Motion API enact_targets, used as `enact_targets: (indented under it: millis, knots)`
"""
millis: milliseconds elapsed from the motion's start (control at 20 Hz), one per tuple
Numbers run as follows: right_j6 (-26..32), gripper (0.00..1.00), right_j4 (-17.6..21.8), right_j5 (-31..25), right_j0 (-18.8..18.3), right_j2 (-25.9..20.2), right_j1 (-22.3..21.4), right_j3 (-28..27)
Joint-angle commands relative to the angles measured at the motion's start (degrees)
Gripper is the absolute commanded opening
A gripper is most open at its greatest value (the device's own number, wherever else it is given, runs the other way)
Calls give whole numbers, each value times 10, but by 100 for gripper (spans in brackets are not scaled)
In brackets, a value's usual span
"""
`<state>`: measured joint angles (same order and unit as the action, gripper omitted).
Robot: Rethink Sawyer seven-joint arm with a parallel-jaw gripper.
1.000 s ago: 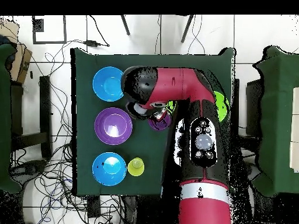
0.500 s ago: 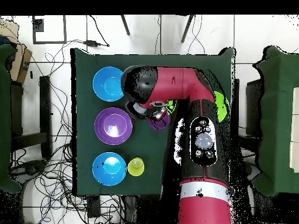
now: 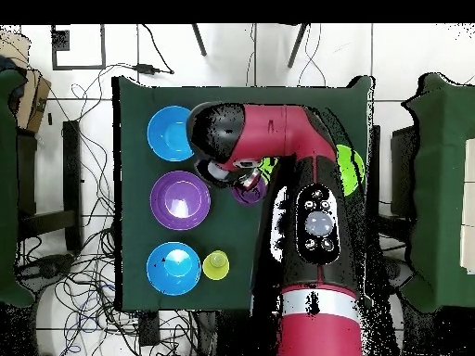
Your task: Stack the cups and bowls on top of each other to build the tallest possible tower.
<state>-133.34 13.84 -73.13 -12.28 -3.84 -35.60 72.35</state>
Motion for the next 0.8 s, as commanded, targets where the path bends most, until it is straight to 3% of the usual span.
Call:
enact_targets:
  millis: [50, 800]
  knots:
    - [29, 0, -9, -13, 12, -51, 8, -43]
    - [78, 0, 8, -24, 5, -65, 54, -147]
